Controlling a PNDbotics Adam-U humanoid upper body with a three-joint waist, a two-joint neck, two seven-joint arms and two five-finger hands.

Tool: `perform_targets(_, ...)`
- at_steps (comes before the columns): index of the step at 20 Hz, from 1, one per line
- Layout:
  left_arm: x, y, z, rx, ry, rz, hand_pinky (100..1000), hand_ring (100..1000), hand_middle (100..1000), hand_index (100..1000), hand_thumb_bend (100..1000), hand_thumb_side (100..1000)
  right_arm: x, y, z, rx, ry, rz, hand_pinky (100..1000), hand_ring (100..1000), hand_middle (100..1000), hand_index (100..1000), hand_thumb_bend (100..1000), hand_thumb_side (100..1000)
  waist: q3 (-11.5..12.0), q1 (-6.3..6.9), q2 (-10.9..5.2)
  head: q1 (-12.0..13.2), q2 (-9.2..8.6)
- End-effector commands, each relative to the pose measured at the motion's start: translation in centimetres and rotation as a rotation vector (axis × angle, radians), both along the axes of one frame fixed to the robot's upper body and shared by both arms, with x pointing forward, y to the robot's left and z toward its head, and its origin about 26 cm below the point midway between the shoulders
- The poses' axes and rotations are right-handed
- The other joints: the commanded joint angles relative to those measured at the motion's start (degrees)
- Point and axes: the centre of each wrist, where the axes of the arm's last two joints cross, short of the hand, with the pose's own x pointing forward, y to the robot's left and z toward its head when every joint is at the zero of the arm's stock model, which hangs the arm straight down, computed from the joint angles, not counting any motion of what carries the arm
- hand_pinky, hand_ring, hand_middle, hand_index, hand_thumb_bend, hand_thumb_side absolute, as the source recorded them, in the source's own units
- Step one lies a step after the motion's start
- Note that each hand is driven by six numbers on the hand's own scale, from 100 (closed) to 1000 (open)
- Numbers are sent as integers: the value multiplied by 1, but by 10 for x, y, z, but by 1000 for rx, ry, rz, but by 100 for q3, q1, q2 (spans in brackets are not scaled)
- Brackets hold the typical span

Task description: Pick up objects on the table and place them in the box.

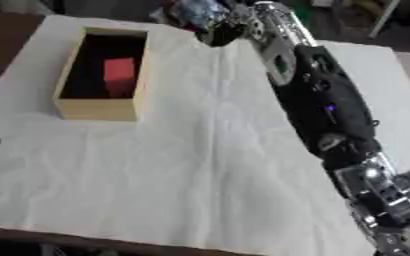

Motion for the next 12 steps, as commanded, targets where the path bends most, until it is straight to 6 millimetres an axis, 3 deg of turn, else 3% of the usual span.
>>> perform_targets(1,-1,4,6,8,-21,15,1000,830,715,761,100,321,-12,-32,21,59,-90,-63,836,1000,898,992,297,100,-30,54,-70,45,26)
perform_targets(12,-1,6,7,7,-27,25,1000,829,715,760,100,318,-33,-95,-4,338,-163,-245,806,1000,879,1000,122,100,-185,93,-47,83,32)
